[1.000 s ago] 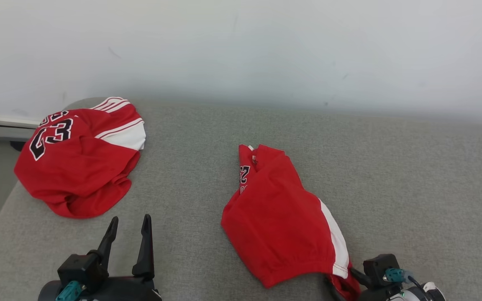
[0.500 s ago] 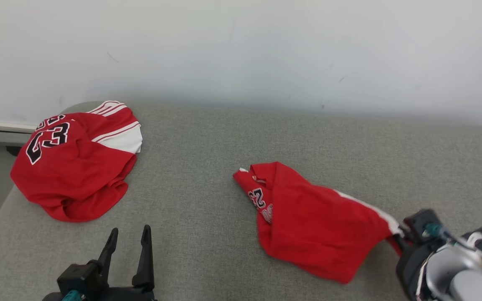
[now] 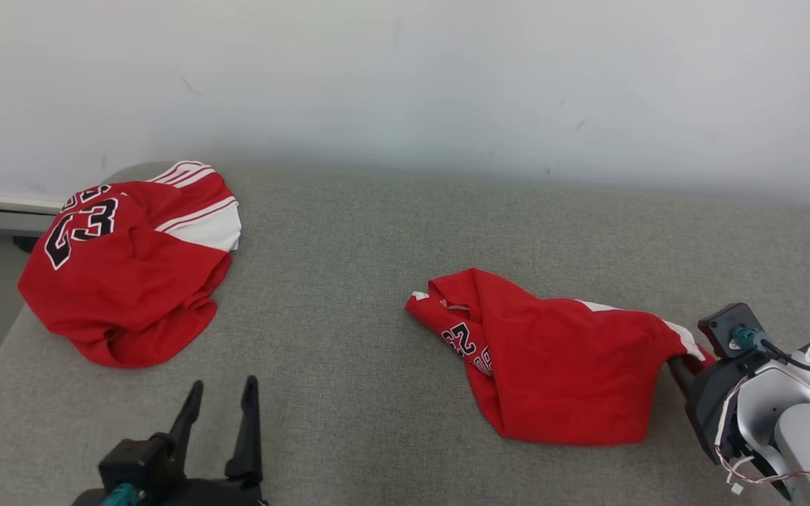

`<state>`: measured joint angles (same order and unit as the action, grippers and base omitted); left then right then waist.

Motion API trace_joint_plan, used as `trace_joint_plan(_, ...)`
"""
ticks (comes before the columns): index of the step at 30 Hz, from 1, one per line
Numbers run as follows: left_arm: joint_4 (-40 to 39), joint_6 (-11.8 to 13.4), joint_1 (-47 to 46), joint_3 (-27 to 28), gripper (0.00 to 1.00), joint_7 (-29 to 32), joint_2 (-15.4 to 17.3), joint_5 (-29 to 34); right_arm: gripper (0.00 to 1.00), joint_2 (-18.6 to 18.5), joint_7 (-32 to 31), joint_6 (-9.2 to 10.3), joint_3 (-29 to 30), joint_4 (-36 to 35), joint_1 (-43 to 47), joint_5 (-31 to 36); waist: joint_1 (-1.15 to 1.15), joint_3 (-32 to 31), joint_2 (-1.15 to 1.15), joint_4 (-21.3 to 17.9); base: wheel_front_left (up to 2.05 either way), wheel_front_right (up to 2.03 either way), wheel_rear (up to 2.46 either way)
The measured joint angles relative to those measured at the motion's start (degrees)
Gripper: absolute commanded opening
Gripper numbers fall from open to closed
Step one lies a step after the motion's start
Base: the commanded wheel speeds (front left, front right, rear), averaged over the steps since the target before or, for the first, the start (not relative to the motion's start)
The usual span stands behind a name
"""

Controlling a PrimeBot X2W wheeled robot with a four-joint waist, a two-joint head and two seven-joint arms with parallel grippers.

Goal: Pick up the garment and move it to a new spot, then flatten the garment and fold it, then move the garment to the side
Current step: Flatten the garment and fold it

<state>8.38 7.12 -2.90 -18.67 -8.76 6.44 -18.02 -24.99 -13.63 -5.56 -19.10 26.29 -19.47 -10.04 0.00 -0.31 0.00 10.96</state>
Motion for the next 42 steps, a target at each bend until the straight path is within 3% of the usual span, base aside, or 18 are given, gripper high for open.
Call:
trace_joint_plan(6,-0.15,0.00,0.21,1.77,1.00,0.05,0.33,0.00,1.00,0.37,0.14,0.13,2.03,1.13,-0.85,-1.12,0.00,-0.13,0.00,-1.04,0.00,0.00,0.00)
trace_joint_plan(10,-0.53,0.00,0.19,1.76,1.00,0.26,0.37,0.00,1.00,0.09,0.63,1.23,4.23,-0.55,0.91,-3.45,0.00,-0.12,0.00,-2.12,0.00,0.00,0.00)
trace_joint_plan(19,-1.76,0.00,0.09,2.90,1.00,0.75,0.43,-0.09,1.00,6.95,5.89,2.76,8.93,-9.92,10.08,-12.40,0.00,0.43,0.00,-5.03,0.00,0.00,0.00)
trace_joint_plan(26,-1.75,-0.16,-0.64,1.79,1.00,1.76,0.31,-0.11,1.00,10.11,9.12,5.69,12.74,-13.66,14.12,-16.35,0.00,1.57,0.00,-6.33,0.00,0.00,0.00)
trace_joint_plan(35,4.00,-6.37,-9.93,-1.96,1.00,5.92,-0.89,-2.27,1.00,11.79,9.67,7.44,12.74,-13.67,13.69,-16.66,0.00,3.27,0.00,-7.45,0.00,0.00,0.00)
trace_joint_plan(42,12.15,-10.57,-18.16,-4.21,1.00,10.21,-2.14,-4.97,1.00,12.58,9.51,8.09,11.29,-12.61,8.23,-16.00,0.00,4.87,0.00,-8.85,0.00,0.00,0.00)
